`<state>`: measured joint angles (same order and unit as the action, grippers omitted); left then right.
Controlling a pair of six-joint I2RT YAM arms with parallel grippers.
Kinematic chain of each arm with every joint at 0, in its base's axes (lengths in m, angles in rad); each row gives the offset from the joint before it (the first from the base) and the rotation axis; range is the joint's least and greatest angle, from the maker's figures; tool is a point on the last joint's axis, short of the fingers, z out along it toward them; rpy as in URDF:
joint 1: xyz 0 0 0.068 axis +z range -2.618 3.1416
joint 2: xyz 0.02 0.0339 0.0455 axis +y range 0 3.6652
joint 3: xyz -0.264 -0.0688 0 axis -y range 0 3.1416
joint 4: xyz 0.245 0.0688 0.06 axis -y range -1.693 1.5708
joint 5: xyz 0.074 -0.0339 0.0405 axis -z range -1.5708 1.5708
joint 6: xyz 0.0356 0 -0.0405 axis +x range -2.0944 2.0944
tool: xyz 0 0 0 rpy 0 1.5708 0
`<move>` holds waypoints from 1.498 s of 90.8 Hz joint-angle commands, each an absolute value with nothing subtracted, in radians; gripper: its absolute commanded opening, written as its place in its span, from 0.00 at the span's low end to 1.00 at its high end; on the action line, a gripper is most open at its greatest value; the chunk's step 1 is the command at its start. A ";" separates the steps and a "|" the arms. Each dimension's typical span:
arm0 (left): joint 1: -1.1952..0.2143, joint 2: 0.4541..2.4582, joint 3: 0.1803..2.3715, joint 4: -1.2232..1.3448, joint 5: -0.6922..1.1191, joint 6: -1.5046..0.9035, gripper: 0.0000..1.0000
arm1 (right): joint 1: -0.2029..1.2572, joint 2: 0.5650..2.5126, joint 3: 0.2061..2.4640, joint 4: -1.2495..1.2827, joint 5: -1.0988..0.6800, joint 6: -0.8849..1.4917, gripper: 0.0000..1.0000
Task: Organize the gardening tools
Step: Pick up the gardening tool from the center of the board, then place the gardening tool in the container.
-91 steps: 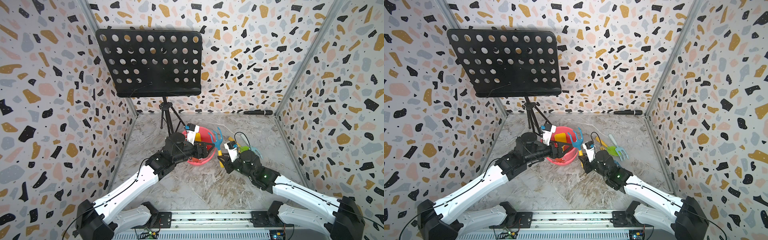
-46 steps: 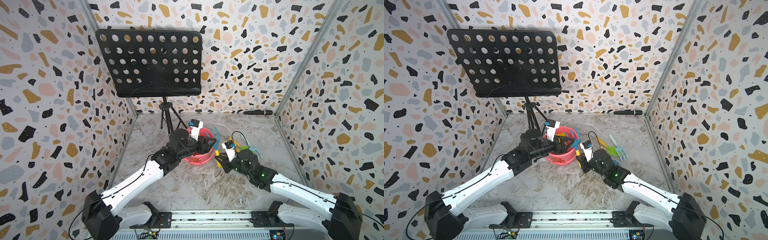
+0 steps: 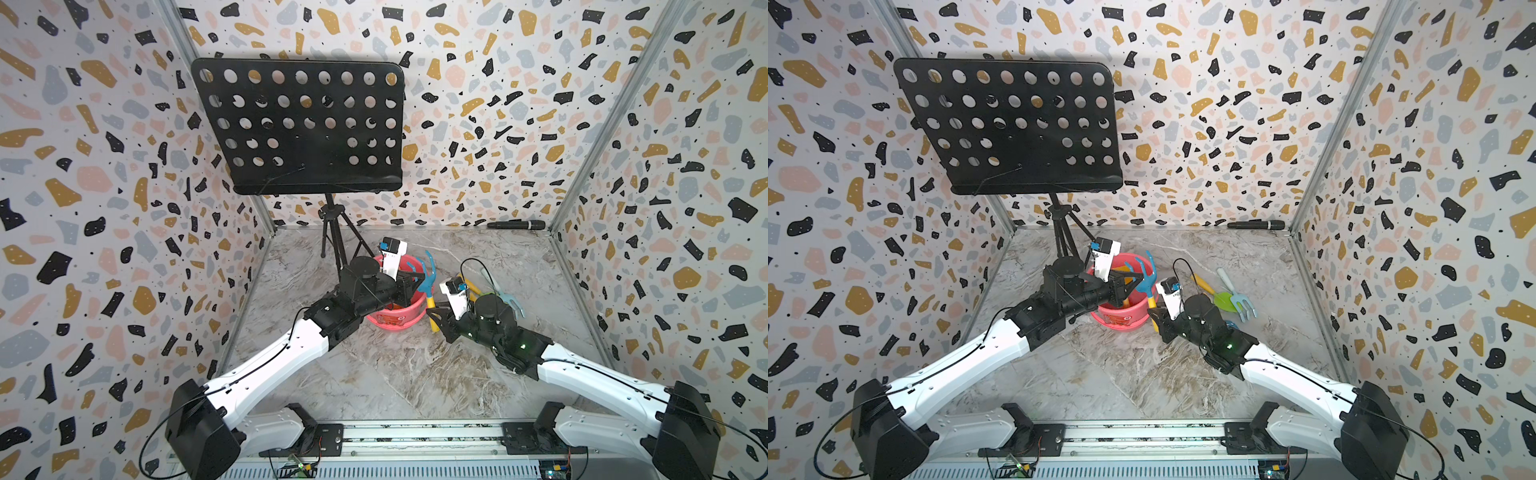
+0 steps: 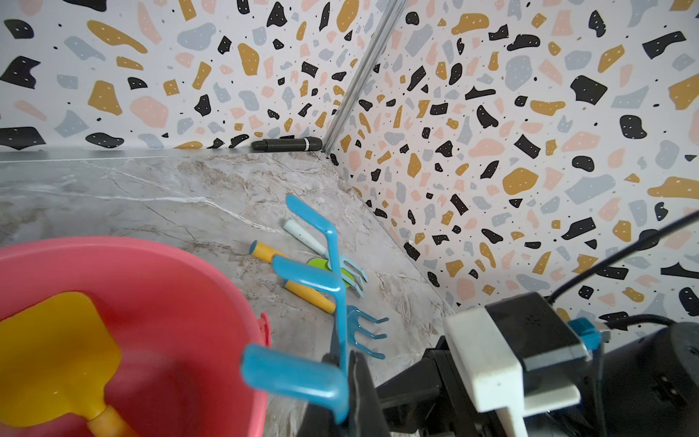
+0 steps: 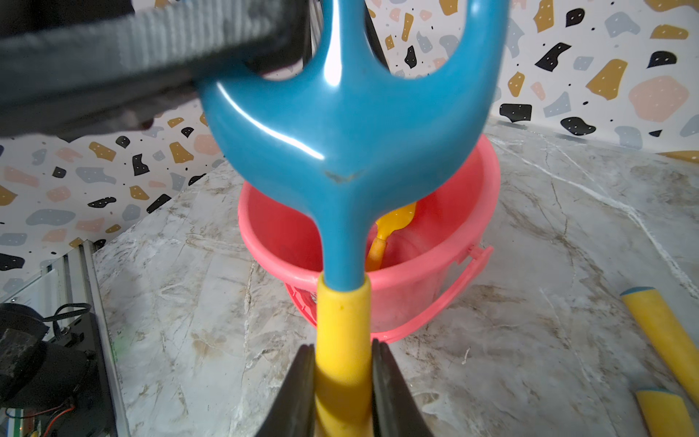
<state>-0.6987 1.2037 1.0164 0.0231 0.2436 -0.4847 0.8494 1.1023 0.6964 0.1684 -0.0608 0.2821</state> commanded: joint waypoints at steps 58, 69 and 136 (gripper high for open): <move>-0.704 0.958 0.972 0.148 -0.100 -0.159 0.00 | 0.853 0.980 0.814 -0.103 0.223 0.428 1.00; -0.704 0.929 0.935 0.228 -0.208 -0.081 0.00 | 0.852 0.962 0.822 -0.176 0.323 0.469 1.00; -0.703 1.058 0.781 0.538 -0.389 0.055 0.00 | 0.841 0.936 0.857 -0.428 0.548 0.613 1.00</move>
